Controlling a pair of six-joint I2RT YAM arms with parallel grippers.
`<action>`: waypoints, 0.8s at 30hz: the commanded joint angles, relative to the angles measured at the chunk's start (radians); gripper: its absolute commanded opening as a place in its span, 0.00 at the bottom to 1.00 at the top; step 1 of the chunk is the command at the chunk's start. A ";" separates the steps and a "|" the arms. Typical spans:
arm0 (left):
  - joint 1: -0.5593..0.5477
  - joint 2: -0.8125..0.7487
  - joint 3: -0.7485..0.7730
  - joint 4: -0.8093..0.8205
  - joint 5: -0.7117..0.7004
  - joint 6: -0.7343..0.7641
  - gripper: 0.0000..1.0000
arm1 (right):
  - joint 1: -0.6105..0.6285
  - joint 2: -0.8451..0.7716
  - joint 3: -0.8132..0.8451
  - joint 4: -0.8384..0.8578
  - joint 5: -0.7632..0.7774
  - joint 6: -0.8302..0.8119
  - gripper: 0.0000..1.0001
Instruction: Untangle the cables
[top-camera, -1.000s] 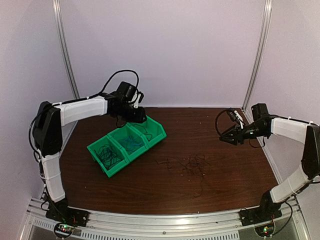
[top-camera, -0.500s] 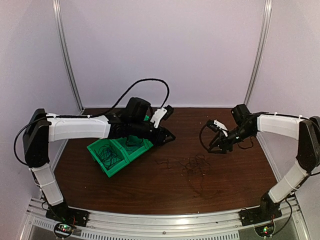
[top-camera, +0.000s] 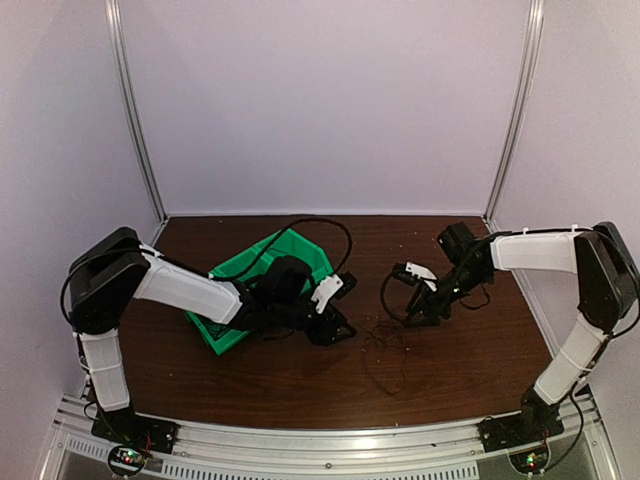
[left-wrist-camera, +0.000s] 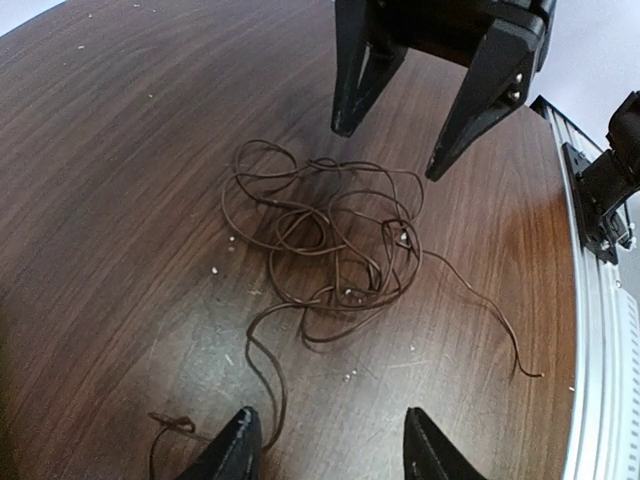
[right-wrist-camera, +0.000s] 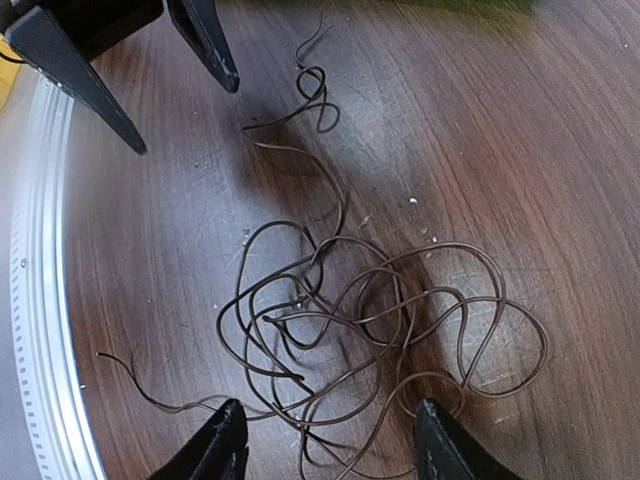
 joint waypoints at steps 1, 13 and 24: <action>-0.011 0.067 0.038 0.149 -0.073 0.016 0.46 | 0.003 -0.008 -0.007 -0.012 0.017 -0.021 0.59; -0.011 0.165 0.127 0.032 -0.156 0.039 0.19 | 0.008 0.013 -0.004 -0.027 -0.008 -0.032 0.59; -0.011 0.199 0.165 -0.032 -0.181 0.024 0.22 | 0.057 0.033 -0.007 -0.018 -0.013 -0.030 0.62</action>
